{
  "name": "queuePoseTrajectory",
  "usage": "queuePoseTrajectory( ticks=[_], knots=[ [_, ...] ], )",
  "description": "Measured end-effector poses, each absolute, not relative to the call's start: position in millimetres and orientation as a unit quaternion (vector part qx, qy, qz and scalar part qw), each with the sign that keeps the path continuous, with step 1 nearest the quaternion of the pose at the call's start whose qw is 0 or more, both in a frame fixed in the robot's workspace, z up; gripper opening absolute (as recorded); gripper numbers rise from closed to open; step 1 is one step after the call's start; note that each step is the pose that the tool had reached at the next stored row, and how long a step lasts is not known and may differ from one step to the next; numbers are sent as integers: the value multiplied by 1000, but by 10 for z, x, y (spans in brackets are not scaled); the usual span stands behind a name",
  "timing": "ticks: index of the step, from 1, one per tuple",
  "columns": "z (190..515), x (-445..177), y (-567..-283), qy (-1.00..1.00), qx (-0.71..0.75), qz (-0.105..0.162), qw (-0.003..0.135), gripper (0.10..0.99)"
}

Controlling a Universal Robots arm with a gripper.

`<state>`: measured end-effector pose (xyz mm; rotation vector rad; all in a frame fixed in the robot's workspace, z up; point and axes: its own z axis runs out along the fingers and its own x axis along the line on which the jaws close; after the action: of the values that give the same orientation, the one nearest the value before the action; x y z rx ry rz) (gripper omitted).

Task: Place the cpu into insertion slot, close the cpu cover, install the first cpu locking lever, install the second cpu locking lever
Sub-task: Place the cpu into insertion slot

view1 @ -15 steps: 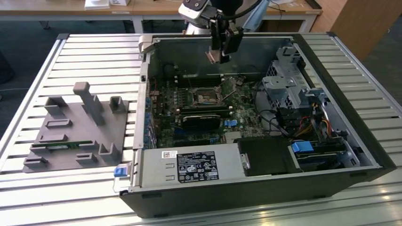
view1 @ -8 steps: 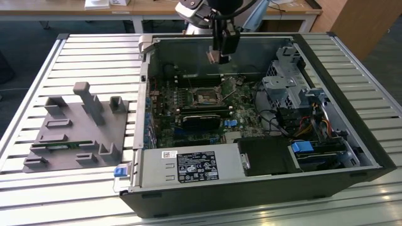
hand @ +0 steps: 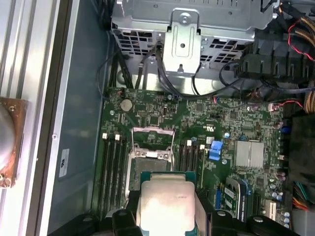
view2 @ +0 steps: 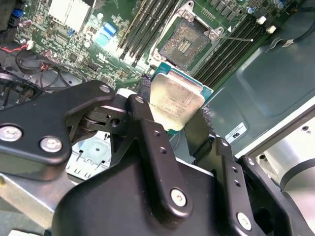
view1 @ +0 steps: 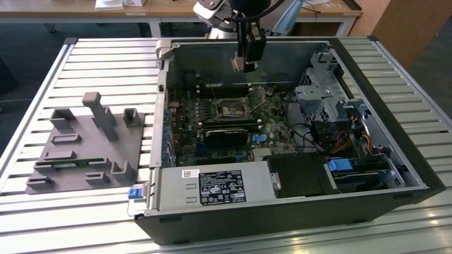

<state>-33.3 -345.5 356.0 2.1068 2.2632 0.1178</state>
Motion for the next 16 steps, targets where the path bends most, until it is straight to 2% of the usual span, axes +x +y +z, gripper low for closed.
queuePoseTrajectory(
  ticks=[16],
  knots=[
    [3514,-333,-3455,731,681,38,24,525]
  ],
)
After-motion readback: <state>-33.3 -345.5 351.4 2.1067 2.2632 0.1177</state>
